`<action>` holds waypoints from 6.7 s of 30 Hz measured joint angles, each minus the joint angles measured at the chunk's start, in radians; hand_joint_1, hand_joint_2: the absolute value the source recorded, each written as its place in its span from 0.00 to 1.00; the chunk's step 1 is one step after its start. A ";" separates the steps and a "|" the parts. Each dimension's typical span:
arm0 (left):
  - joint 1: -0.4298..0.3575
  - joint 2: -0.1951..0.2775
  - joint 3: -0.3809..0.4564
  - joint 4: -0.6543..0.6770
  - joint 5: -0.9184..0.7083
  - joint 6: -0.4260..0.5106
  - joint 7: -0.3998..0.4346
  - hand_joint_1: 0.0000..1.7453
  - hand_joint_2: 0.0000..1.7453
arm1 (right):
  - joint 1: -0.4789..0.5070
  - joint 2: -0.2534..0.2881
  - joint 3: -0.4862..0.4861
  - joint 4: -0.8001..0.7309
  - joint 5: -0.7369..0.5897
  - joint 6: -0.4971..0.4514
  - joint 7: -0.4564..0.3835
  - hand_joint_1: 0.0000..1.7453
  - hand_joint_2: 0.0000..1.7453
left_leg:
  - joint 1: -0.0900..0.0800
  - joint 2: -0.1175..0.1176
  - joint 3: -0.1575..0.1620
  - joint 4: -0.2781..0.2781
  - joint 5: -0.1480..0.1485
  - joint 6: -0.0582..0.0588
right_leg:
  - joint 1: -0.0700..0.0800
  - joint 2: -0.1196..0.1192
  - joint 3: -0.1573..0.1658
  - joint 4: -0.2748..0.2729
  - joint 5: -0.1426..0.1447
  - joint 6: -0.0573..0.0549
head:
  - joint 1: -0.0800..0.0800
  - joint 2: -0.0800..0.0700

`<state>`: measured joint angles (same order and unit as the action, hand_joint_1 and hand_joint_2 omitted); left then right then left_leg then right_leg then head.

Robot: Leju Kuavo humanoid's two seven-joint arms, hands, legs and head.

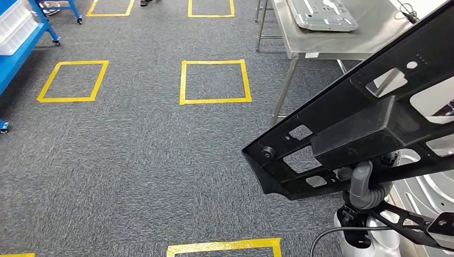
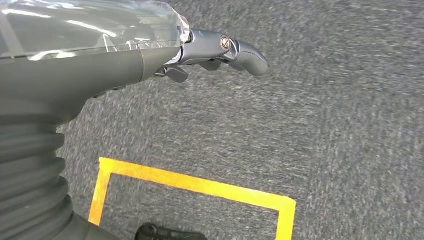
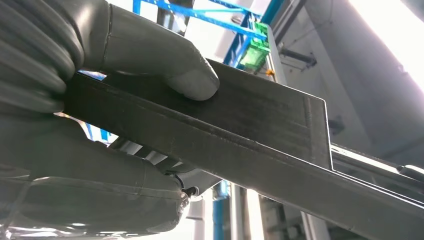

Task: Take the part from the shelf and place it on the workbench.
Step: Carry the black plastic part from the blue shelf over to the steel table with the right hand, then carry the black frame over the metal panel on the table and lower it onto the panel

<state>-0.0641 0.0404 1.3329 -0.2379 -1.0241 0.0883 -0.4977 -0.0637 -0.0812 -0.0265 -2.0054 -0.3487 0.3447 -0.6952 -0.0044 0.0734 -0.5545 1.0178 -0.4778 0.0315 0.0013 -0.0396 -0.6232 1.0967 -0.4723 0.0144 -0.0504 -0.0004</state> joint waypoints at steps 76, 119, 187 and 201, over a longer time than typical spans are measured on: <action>-0.018 -0.059 0.000 0.000 -0.005 -0.055 -0.029 0.00 1.00 | -0.352 -0.110 0.136 0.277 0.111 -0.218 0.068 1.00 1.00 | 0.019 -0.097 -0.075 0.107 0.002 -0.043 | -0.007 0.129 0.028 -0.089 0.043 -0.026 | 0.000 0.000; -0.013 -0.078 -0.001 0.003 -0.019 -0.058 -0.030 0.00 1.00 | -0.389 -0.123 0.082 0.318 0.210 -0.359 0.084 1.00 1.00 | 0.021 -0.040 -0.017 -0.014 0.032 -0.009 | -0.018 0.042 -0.136 0.190 -0.055 0.034 | 0.000 0.000; -0.027 -0.099 -0.007 0.009 -0.036 -0.046 -0.075 0.00 0.00 | -0.895 0.274 0.924 1.635 1.397 -0.603 0.470 0.00 0.00 | 0.015 -0.071 -0.043 -0.006 0.051 -0.038 | 0.011 0.037 0.007 -0.084 0.049 -0.030 | 0.000 0.000; -0.021 -0.091 -0.010 0.011 -0.047 -0.035 -0.089 0.00 0.00 | -0.851 0.177 0.798 1.656 1.383 -0.742 0.516 0.00 0.00 | 0.034 -0.085 -0.023 0.011 0.022 -0.062 | -0.004 0.028 0.016 -0.078 0.047 -0.004 | 0.000 0.000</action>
<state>-0.0850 -0.0506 1.3231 -0.2268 -1.0715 0.0532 -0.5862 -0.9142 0.0958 0.7718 -0.3491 1.0340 -0.3973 -0.1790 0.0297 -0.0112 -0.5779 1.0292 -0.4558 -0.0300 -0.0026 -0.0117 -0.6069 1.0187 -0.4255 0.0100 -0.0504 -0.0004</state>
